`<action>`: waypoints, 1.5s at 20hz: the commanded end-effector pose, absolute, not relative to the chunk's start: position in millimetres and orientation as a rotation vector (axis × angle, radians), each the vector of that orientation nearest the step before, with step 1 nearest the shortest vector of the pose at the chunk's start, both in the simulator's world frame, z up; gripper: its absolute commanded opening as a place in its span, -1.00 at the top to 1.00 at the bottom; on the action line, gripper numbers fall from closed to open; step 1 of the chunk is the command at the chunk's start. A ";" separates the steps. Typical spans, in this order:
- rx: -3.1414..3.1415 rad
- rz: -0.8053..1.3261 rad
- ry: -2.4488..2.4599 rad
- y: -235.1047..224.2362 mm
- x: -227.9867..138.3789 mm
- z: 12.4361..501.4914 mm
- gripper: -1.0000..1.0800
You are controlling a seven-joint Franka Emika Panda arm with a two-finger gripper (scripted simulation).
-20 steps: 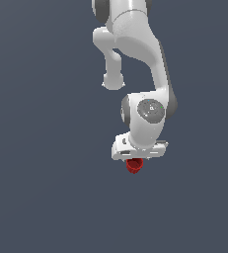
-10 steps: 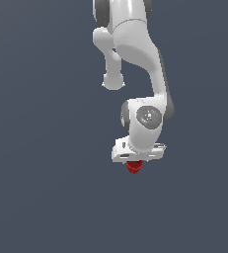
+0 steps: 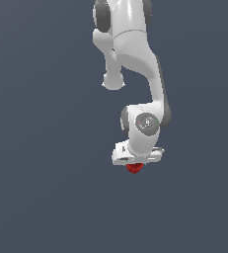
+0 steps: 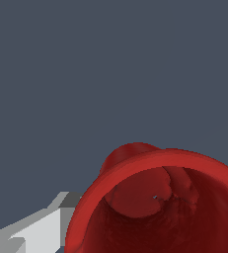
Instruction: Pick up the object and move it to a goal position.
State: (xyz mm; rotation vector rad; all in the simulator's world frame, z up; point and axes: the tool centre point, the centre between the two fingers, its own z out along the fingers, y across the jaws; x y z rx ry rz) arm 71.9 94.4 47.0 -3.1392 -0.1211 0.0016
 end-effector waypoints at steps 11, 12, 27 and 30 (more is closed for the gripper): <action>-3.139 0.001 -0.121 94.4 72.1 47.1 1.00; -3.139 0.001 -0.121 94.5 71.7 47.6 1.00; -3.139 0.001 -0.121 106.5 37.0 98.5 1.00; -3.140 0.001 -0.121 111.7 22.7 119.8 1.00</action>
